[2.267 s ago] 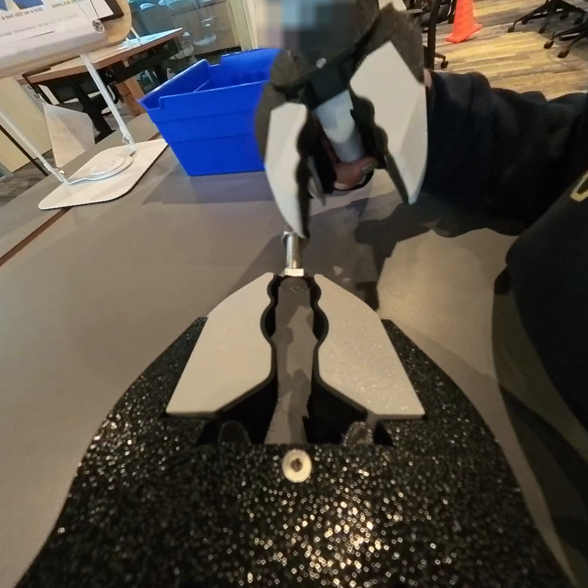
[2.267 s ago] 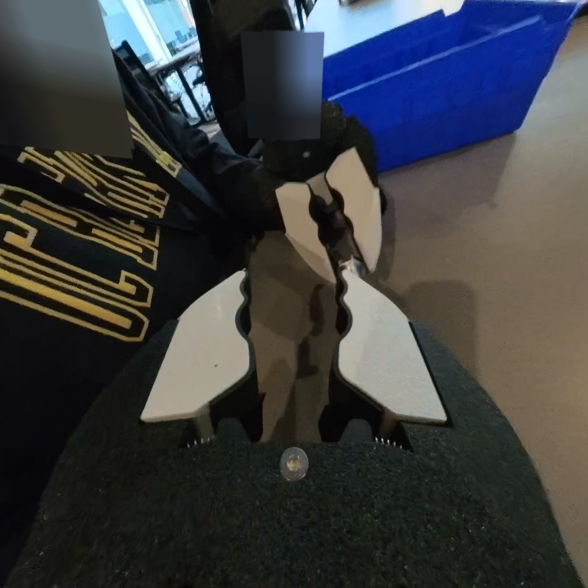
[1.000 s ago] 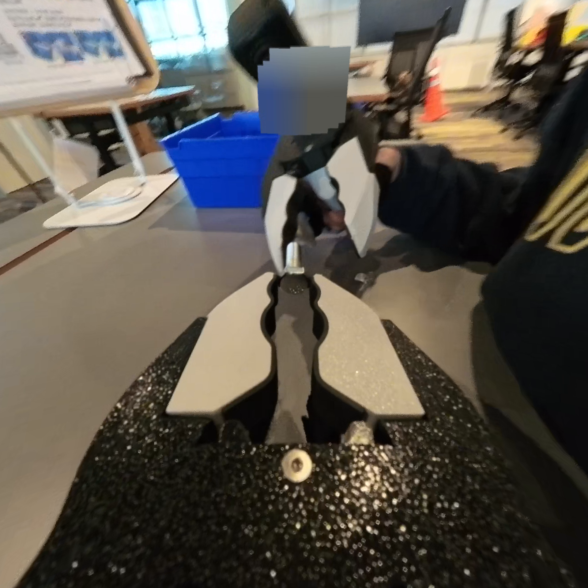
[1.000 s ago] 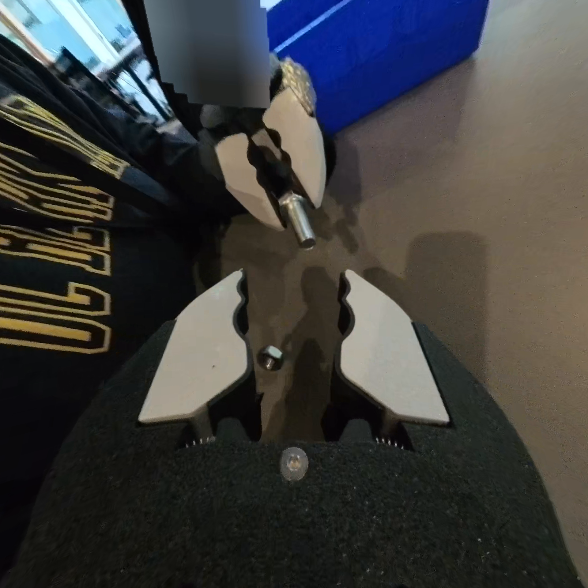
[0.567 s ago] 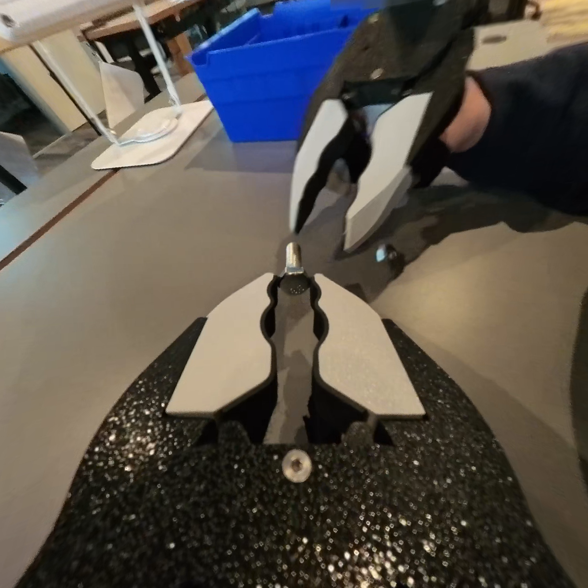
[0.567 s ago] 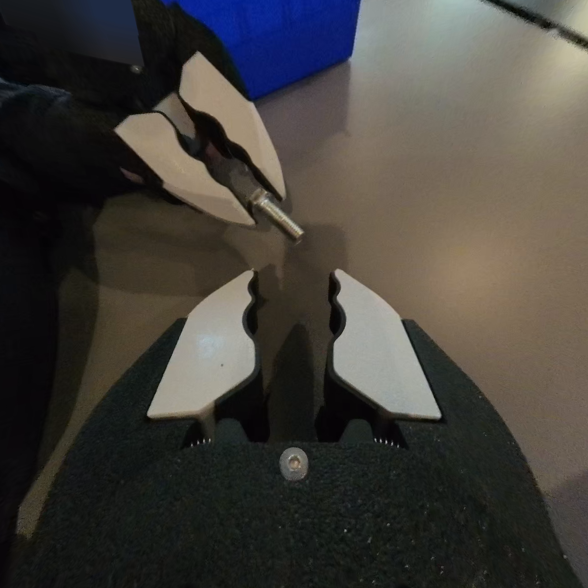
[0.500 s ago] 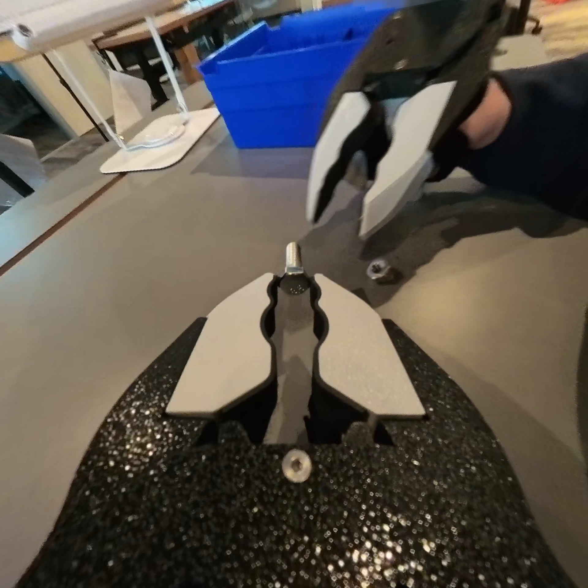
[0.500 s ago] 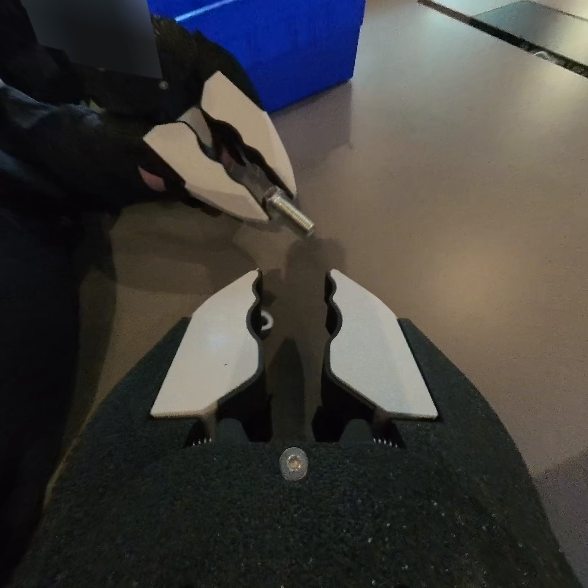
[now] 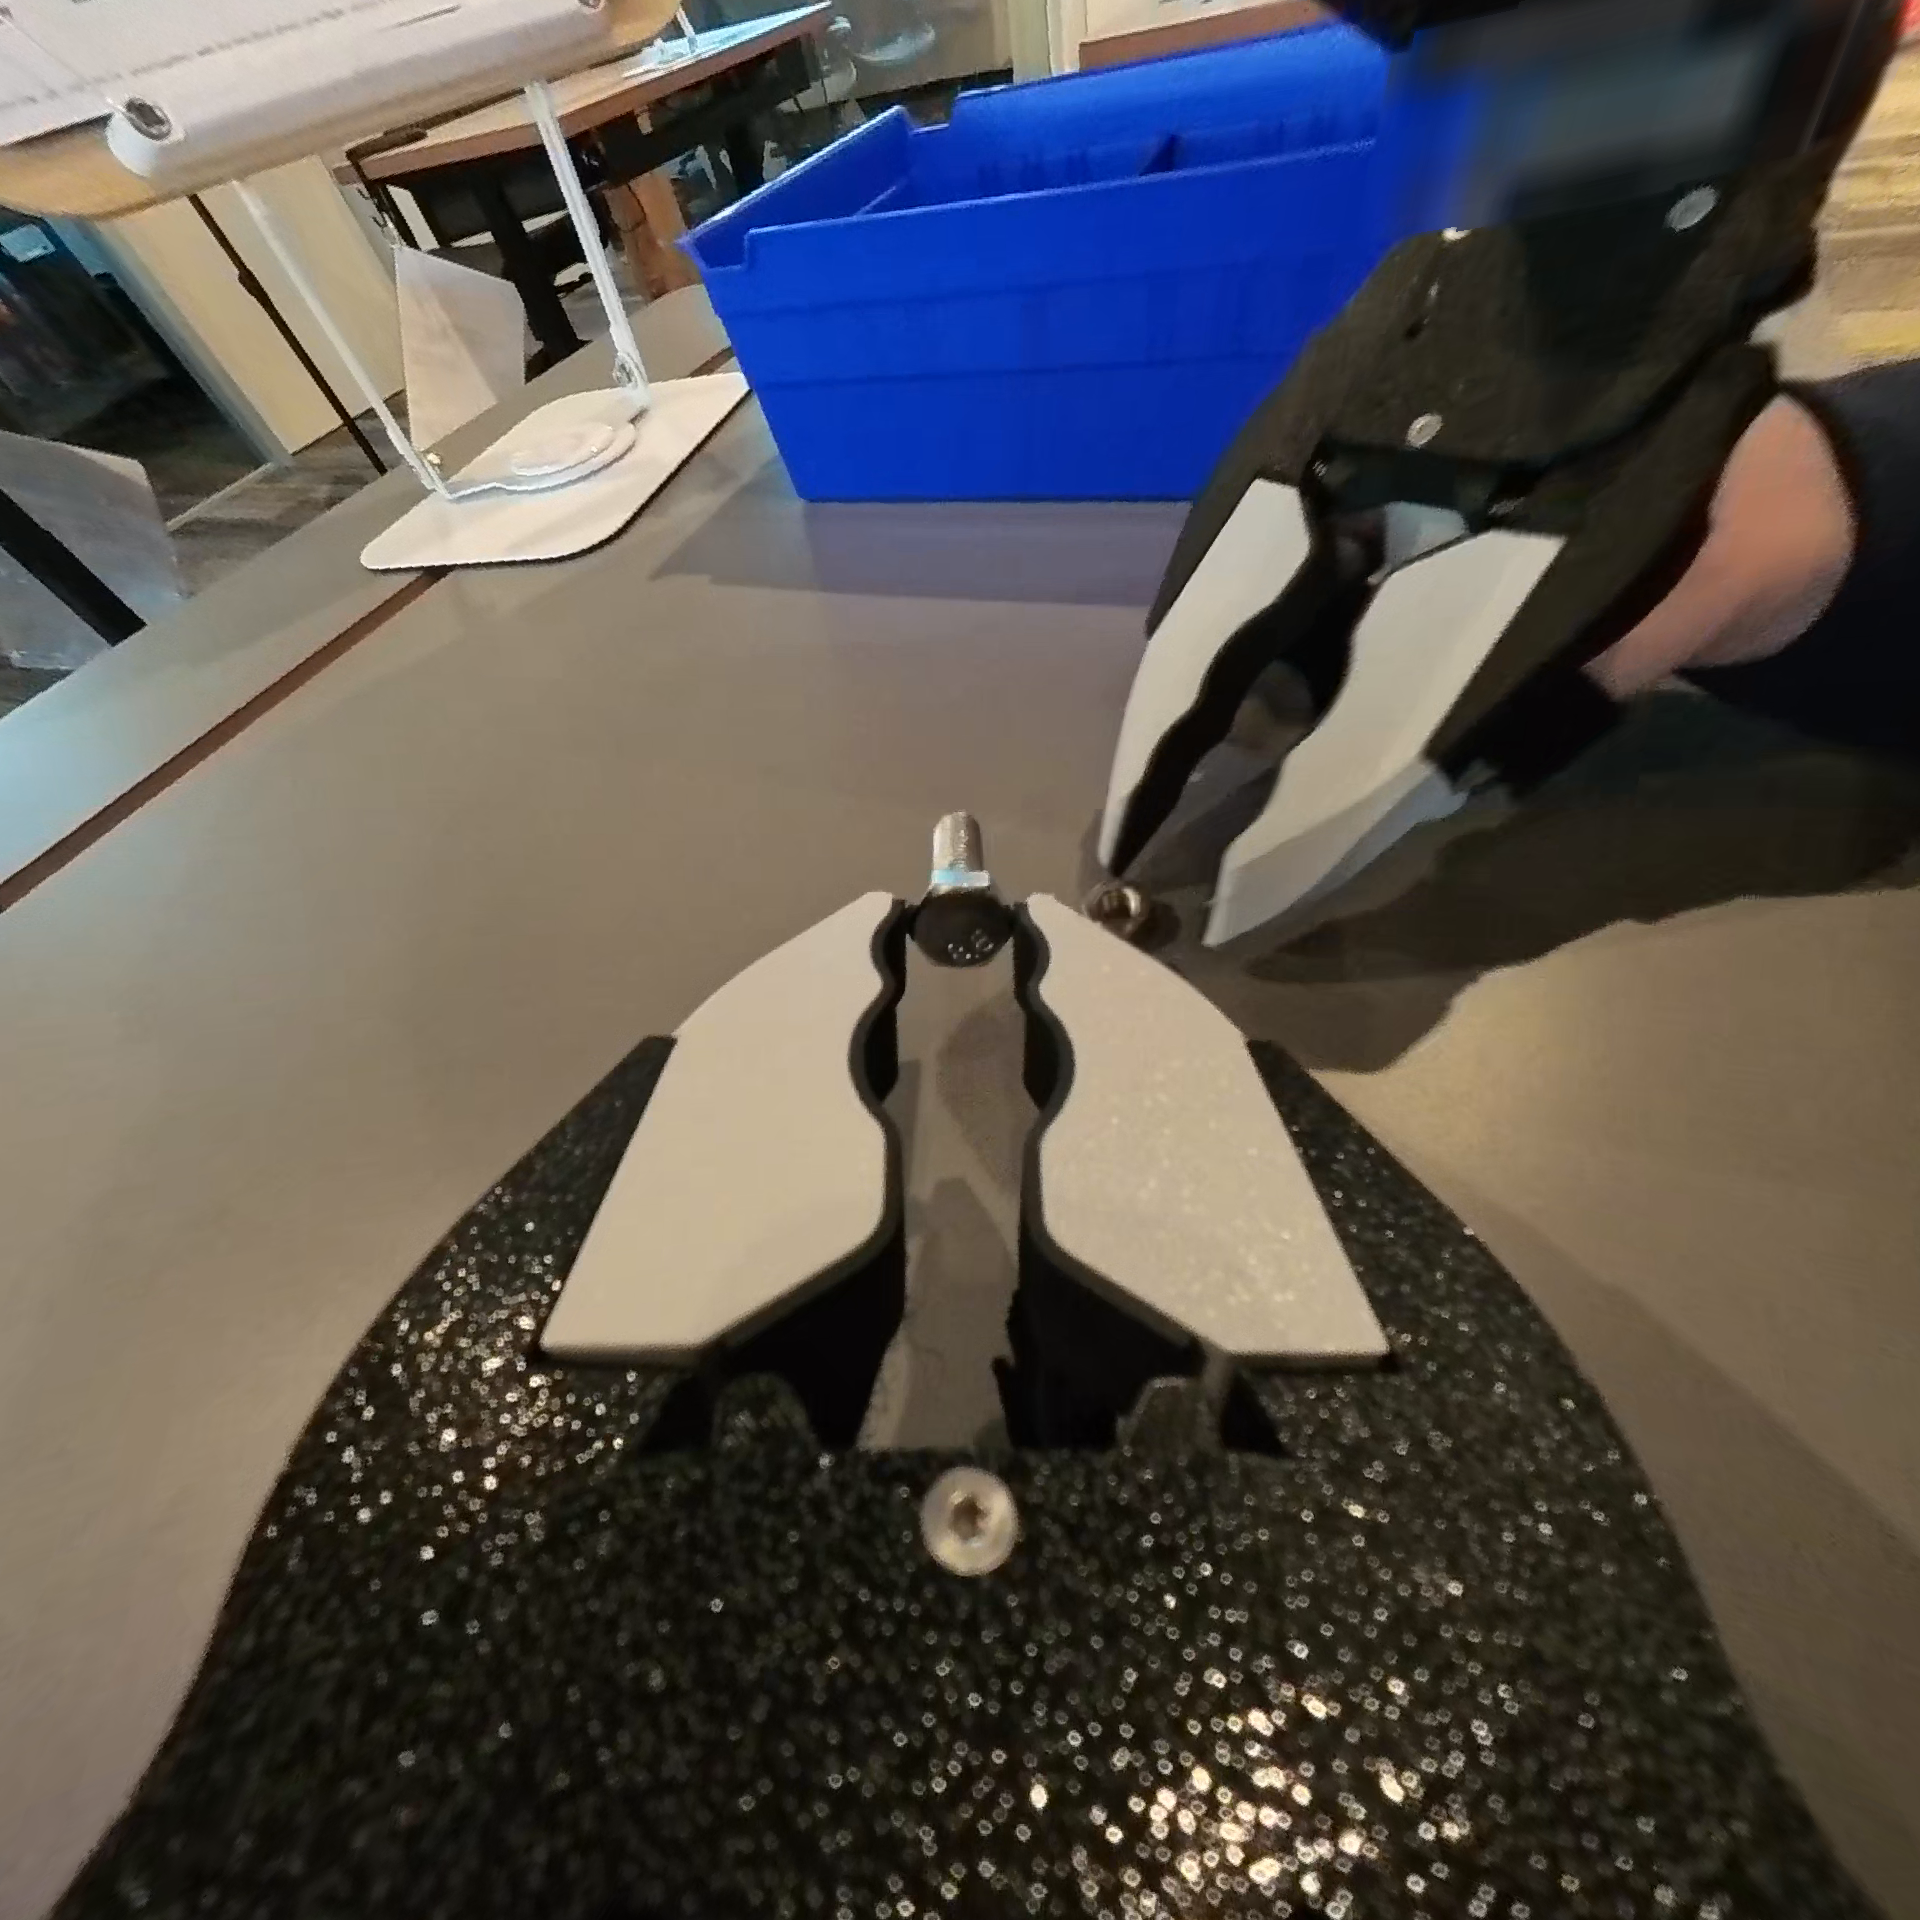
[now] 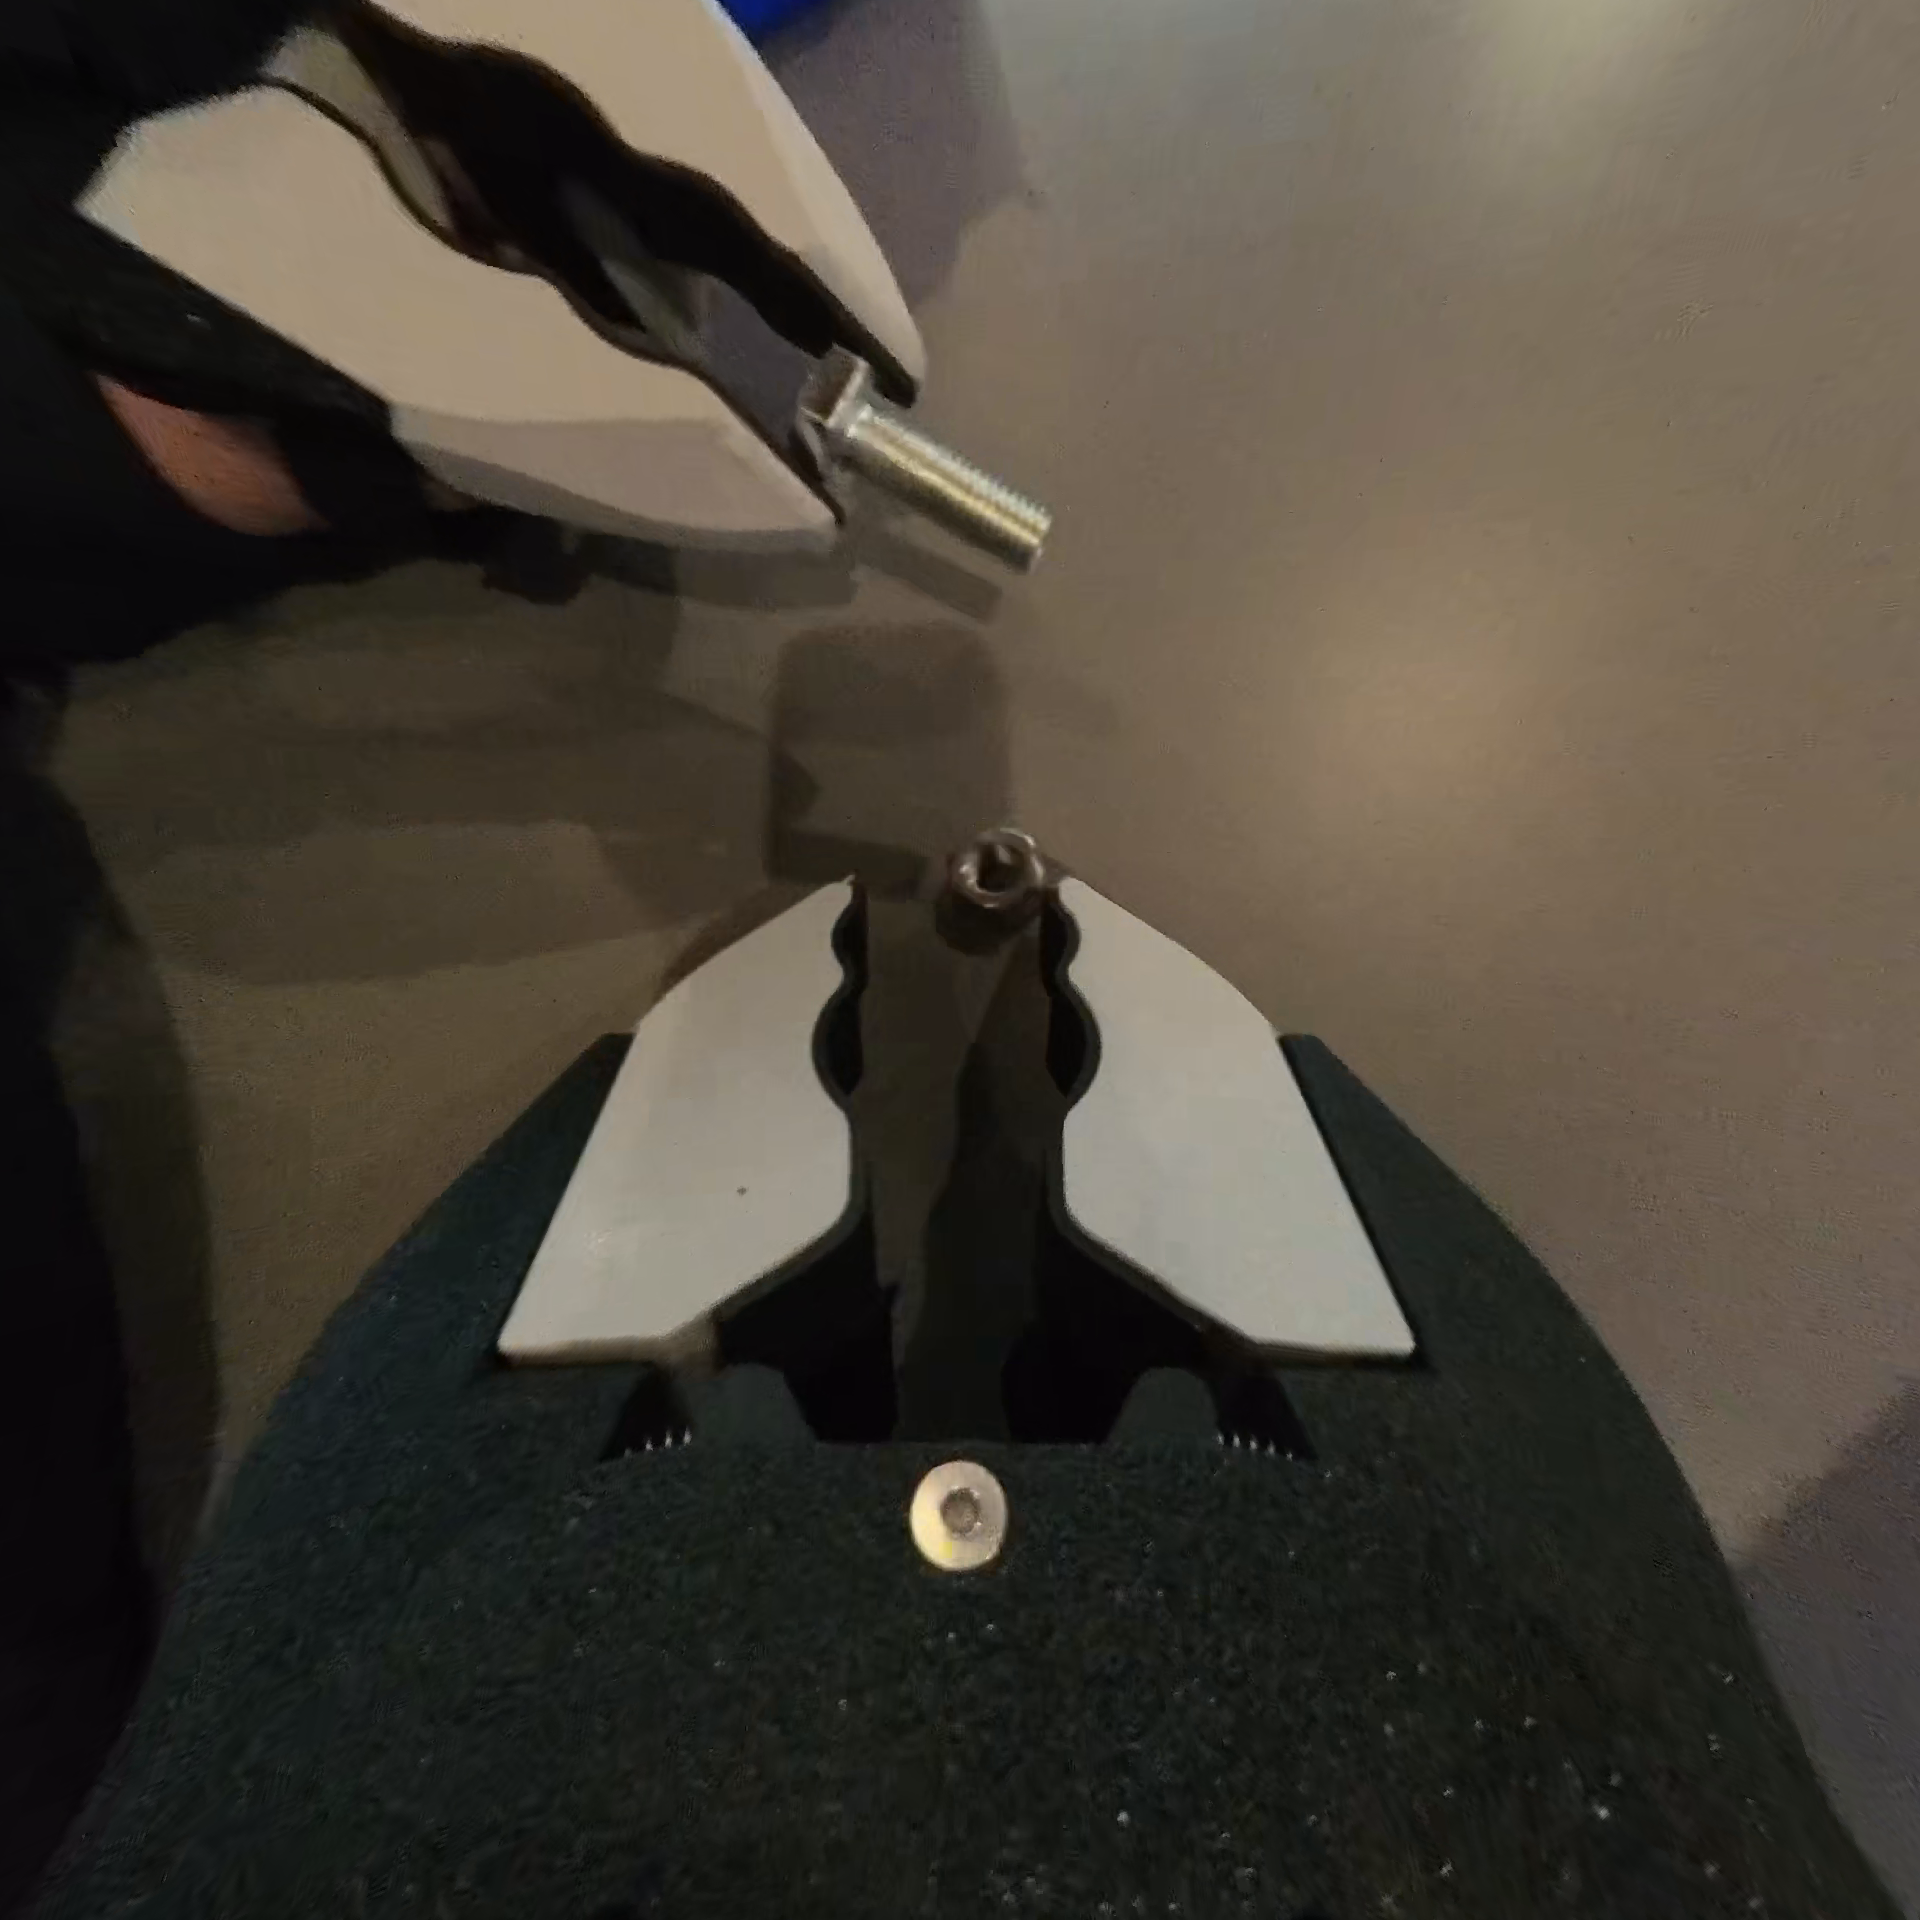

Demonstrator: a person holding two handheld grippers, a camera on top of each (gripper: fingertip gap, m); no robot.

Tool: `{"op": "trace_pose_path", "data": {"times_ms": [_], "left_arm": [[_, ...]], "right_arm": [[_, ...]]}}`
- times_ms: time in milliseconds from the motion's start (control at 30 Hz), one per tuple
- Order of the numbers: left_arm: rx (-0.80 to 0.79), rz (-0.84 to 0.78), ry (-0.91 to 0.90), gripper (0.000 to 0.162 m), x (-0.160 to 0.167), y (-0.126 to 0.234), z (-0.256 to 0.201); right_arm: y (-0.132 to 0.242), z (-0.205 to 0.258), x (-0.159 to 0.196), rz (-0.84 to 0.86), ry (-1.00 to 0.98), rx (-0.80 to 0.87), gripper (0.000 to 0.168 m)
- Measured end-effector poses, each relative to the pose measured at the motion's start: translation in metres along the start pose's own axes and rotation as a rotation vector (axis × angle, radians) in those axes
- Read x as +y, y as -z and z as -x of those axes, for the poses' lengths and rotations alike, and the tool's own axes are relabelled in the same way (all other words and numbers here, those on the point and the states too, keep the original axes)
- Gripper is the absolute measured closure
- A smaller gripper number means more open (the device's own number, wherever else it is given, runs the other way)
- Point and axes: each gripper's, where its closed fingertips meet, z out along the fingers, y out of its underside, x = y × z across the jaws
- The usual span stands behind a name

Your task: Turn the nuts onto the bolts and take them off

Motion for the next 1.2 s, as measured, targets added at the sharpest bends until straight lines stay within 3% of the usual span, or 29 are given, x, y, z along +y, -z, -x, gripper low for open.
{"op": "trace_pose_path", "data": {"times_ms": [333,400,533,667,767,867,933,1067,1200], "left_arm": [[0.010,0.010,-0.007,0.143,0.001,-0.001,-0.002],[0.010,0.011,-0.006,0.143,0.001,-0.001,-0.001],[0.020,0.012,-0.002,0.143,0.002,-0.001,-0.002],[0.018,0.002,0.008,0.143,0.000,0.000,-0.001],[0.021,-0.005,0.013,0.143,0.000,0.001,-0.001],[0.025,-0.009,0.016,0.143,-0.001,0.001,-0.001],[0.022,-0.012,0.018,0.143,-0.001,0.002,-0.001],[0.028,-0.021,0.024,0.143,-0.002,0.003,-0.001],[0.029,-0.022,0.023,0.143,-0.002,0.003,-0.001]], "right_arm": [[-0.014,-0.004,-0.002,0.049,0.035,0.067,0.139],[-0.015,0.001,-0.003,0.051,0.061,0.049,0.150],[-0.011,0.004,-0.008,0.017,0.063,0.046,0.150],[0.038,0.009,-0.042,-0.107,0.037,0.042,0.150],[0.117,-0.037,-0.055,-0.141,0.036,0.306,0.150],[0.194,-0.096,-0.020,-0.009,-0.095,0.558,0.150],[0.220,-0.130,0.024,0.156,-0.195,0.612,0.150],[0.223,-0.168,0.098,0.453,-0.370,0.468,0.150],[0.216,-0.179,0.131,0.643,-0.412,0.373,0.150]]}}
